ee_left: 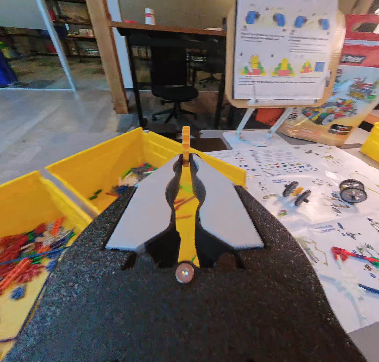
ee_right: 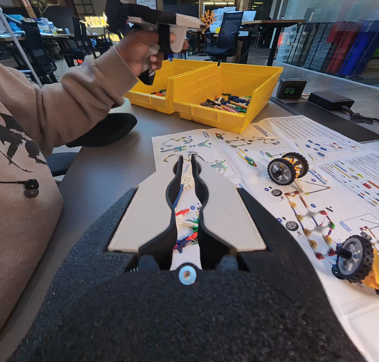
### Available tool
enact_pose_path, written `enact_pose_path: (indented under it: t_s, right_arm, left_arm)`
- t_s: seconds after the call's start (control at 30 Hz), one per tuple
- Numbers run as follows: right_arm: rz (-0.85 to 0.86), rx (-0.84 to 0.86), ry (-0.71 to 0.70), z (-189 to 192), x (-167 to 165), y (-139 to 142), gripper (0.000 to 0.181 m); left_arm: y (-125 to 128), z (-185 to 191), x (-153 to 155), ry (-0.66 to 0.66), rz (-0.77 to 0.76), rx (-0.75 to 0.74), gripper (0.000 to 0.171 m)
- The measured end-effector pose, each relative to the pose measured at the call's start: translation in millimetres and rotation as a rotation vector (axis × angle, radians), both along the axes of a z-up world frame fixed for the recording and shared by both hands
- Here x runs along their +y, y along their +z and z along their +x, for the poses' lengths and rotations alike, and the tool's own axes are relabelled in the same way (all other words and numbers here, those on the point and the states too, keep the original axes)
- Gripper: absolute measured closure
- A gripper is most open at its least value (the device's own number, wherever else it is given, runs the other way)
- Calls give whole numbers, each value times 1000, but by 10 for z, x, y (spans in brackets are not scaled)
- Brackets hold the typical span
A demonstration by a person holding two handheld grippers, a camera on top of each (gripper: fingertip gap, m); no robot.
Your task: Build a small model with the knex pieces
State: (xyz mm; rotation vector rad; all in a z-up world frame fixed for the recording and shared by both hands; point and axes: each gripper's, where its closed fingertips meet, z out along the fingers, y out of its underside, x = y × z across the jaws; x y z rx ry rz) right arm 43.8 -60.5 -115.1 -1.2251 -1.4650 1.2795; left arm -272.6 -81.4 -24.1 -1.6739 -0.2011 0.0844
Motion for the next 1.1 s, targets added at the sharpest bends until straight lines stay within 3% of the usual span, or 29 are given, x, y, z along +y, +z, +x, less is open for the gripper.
enact_pose_path:
  t_s: [0.1, 0.17, 0.27, 0.3, 0.33, 0.43, 0.53, 0.63, 0.73, 0.87, 1.0, 1.1]
  right_arm:
    - [3, 2, -9, 8, 24, 12, 174]
    - [-2, 0, -15, 13, 50, 11, 172]
    - [-23, -4, -21, 9, 93, -7, 169]
    - [-34, -6, -27, 6, 112, -13, 167]
    - [-43, -7, -36, 4, 132, -15, 165]
    - [-42, -5, -69, 15, 198, 11, 164]
    - [-16, -23, -105, 38, 284, 22, 162]
    - [3, -76, -137, 64, 384, -46, 157]
    - [10, -148, -152, 91, 457, -164, 149]
    - [71, -223, -206, 174, 623, -249, 146]
    - [56, -294, -170, 312, 680, -291, 147]
    - [78, -362, -106, 389, 620, -393, 150]
  left_arm:
    - [-27, -826, -606, 313, -99, 45, 168]
    - [-169, -1116, -905, 402, -181, 5, 168]
    - [-473, -1311, -1126, 488, -346, 28, 168]
    - [-505, -1343, -1176, 522, -367, 55, 160]
    - [-495, -1345, -1193, 540, -361, 77, 150]
    - [-339, -1229, -1091, 522, -295, 127, 150]
    - [-85, -753, -702, 308, -171, 135, 146]
    - [-27, 181, -203, -93, -137, 157, 146]
    - [-372, 1266, 128, -518, -244, 191, 138]
    - [-1079, 2207, 321, -841, -425, 310, 137]
    - [-1629, 2749, 393, -1017, -550, 309, 133]
    - [-1862, 2963, 414, -1096, -604, 419, 131]
